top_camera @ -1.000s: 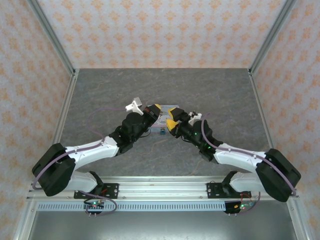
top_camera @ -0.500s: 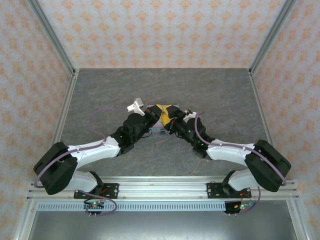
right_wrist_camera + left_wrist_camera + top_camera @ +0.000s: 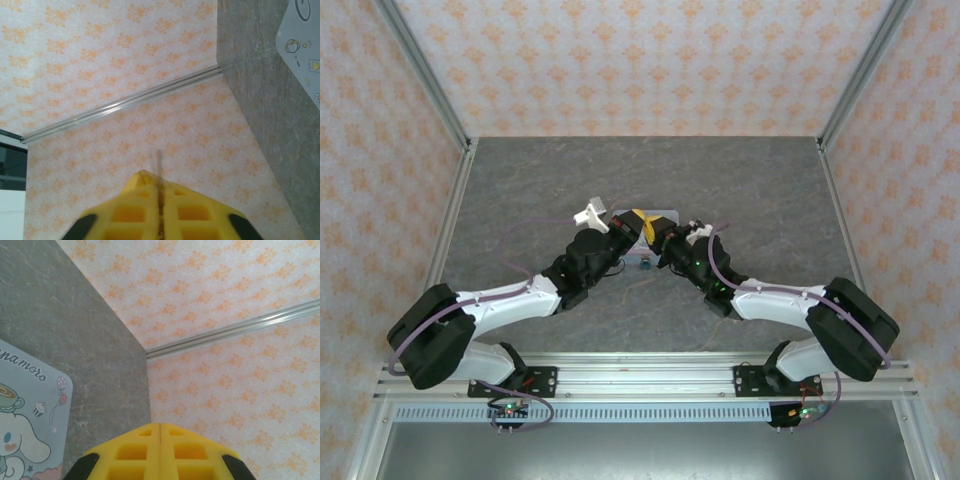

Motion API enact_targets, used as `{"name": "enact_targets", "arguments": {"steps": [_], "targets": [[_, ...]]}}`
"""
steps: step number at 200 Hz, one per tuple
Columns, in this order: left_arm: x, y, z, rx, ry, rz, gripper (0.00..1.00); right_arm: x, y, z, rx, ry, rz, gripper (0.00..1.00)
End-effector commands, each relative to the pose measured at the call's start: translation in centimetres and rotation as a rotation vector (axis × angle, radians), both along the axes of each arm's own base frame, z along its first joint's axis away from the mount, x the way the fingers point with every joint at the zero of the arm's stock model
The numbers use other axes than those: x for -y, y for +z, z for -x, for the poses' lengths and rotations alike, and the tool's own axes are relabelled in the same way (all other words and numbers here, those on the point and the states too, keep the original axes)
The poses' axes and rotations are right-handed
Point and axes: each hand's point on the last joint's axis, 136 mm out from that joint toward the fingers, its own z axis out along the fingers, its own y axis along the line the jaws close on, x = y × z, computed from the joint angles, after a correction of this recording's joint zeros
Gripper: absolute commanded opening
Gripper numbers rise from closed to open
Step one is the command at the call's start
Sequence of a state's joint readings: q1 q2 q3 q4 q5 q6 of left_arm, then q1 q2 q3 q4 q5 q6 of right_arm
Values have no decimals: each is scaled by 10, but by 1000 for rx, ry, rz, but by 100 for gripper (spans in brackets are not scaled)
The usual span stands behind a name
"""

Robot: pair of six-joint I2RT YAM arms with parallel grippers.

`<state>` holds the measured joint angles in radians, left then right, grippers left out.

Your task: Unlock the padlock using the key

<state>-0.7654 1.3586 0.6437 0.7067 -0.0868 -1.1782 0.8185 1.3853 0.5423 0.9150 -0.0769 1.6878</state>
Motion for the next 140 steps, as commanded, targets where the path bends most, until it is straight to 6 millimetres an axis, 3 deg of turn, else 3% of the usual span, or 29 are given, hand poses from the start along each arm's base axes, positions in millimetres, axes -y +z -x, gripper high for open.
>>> {"name": "enact_targets", "arguments": {"steps": [1, 52, 72, 99, 118, 140], "targets": [[-3, -3, 2, 4, 17, -8, 0, 3, 13, -2, 35, -21, -50, 0], [-2, -7, 3, -42, 17, -9, 0, 9, 4, 0, 26, -39, -29, 0], [-13, -8, 5, -73, 55, -25, 16, 13, -3, 1, 28, -39, -1, 0], [-33, -5, 8, -103, 84, -55, 46, 24, -14, 5, 42, -17, 82, 0], [-42, -2, 11, -122, 64, -74, 57, 33, -17, 9, 88, 24, 173, 0], [-40, 2, 13, -145, -18, -110, 59, 43, -15, 16, 183, 73, 278, 0]]}}
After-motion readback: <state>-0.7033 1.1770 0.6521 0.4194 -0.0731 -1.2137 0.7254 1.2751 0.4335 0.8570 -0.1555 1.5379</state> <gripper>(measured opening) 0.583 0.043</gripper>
